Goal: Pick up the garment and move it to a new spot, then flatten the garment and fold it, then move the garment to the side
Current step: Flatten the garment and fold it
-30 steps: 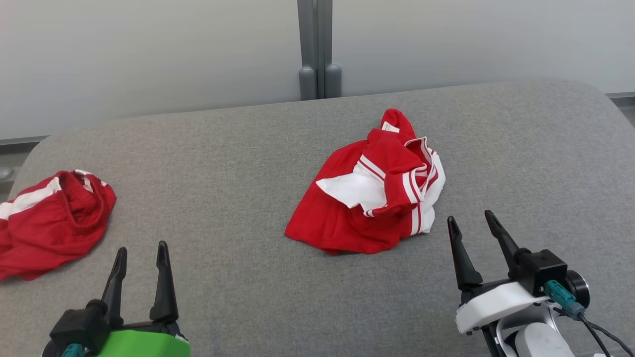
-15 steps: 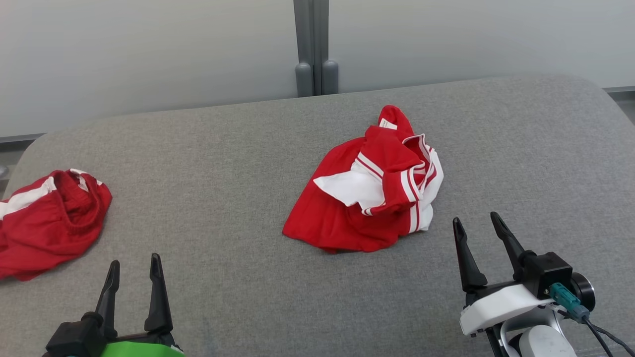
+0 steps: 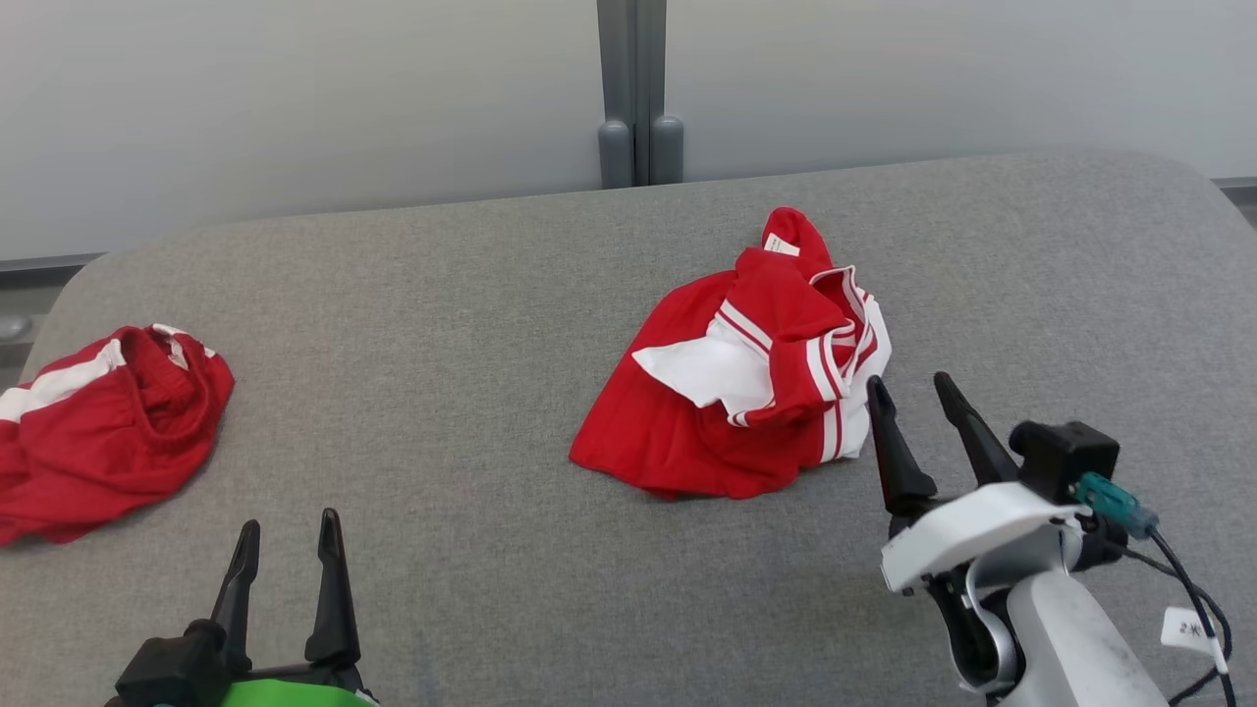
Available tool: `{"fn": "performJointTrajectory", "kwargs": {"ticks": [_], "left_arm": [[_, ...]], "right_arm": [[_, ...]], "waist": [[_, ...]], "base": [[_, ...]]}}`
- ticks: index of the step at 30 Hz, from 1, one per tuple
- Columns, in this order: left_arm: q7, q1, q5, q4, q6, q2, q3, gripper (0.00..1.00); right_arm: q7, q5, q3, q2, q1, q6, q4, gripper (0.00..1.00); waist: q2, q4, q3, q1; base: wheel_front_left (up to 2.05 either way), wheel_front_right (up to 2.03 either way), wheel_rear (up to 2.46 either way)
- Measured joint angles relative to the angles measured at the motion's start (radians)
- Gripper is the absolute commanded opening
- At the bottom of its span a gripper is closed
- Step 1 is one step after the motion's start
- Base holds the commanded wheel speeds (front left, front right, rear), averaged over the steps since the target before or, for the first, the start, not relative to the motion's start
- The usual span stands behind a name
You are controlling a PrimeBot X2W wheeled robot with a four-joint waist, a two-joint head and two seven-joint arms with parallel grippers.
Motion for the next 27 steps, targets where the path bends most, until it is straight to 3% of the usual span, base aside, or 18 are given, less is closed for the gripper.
{"fn": "performJointTrajectory", "kwargs": {"ticks": [7,12,24,26,27], "left_arm": [[0.000,-0.012,0.002,0.019,-0.015,-0.003,-0.003,1.00],[0.000,-0.016,0.008,0.025,-0.018,-0.006,-0.010,1.00],[0.000,-0.032,0.008,0.041,-0.027,-0.006,-0.022,1.00],[0.000,-0.032,0.008,0.044,-0.027,-0.006,-0.026,1.00],[0.000,-0.033,0.008,0.046,-0.027,-0.006,-0.027,1.00]], "right_arm": [[0.080,0.052,0.027,0.001,-0.155,0.000,0.129,1.00],[0.133,0.076,0.007,0.001,-0.233,0.000,0.299,1.00],[0.140,0.265,0.078,0.000,-0.374,0.000,0.653,1.00],[0.127,0.283,0.122,0.001,-0.400,0.000,0.697,0.00],[0.112,0.286,0.144,0.001,-0.414,0.000,0.711,0.00]], "waist": [[0.0000,0.025,0.008,0.0000],[0.0000,0.047,0.015,0.0000],[0.0000,0.091,0.022,0.0000],[0.0000,0.093,0.023,0.0000],[0.0000,0.093,0.022,0.0000]], "base": [[0.00,0.00,0.00],[0.00,0.00,0.00],[0.00,0.00,0.00],[0.00,0.00,0.00],[0.00,0.00,0.00]]}}
